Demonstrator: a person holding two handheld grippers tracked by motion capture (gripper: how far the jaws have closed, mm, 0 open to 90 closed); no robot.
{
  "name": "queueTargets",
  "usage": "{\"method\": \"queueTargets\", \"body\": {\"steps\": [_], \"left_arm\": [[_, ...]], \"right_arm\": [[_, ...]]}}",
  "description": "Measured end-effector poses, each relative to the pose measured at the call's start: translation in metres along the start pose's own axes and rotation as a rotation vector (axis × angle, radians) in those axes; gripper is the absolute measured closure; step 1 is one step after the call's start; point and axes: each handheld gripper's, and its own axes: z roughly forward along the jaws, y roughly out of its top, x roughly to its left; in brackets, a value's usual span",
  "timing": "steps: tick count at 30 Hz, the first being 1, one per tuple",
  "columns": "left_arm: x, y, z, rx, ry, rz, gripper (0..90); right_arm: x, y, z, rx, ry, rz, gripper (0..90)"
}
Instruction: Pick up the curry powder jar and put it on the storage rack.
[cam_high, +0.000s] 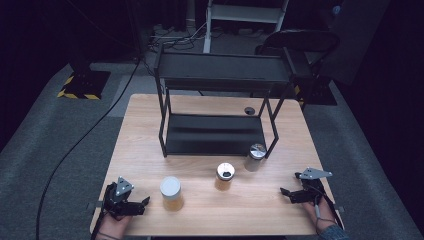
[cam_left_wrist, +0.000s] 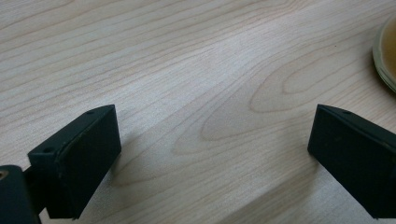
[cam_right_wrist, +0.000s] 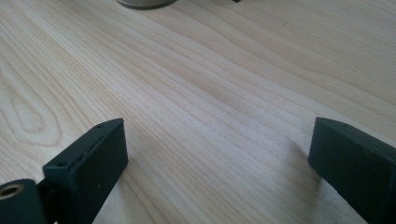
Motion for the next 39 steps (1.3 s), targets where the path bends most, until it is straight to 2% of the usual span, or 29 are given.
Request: {"method": "queueTargets", "body": {"steps": [7, 10, 14, 20, 26, 31, 39], "left_arm": [[-0.001, -0.001, -0.001, -0.002, 0.001, 0.001, 3.1], [-0.003, -0.002, -0.002, -0.004, 0.001, 0.024, 3.9], [-0.006, 0.0, -0.005, -0.005, 0.006, 0.033, 4.3], [-0.005, 0.009, -0.014, -0.014, -0.018, 0.039, 5.0], [-0.004, 0.014, -0.028, -0.047, -0.041, 0.027, 5.3], [0.0, 0.019, -0.044, -0.085, -0.083, -0.012, 5.4], [-0.011, 0.027, -0.061, -0.13, -0.1, 0.016, 5.4]], "right_arm": [[0.0, 0.0, 0.0, 0.0, 0.0, 0.0, 4.4], [0.0, 0.0, 0.0, 0.0, 0.0, 0.0, 4.5], [0.0, 0.0, 0.0, 0.0, 0.0, 0.0, 4.4], [0.0, 0.0, 0.0, 0.0, 0.0, 0.001, 4.4], [0.0, 0.0, 0.0, 0.0, 0.0, 0.001, 4.5], [0.0, 0.0, 0.0, 0.0, 0.0, 0.0, 4.4], [0.0, 0.0, 0.0, 0.0, 0.0, 0.0, 4.4]]}}
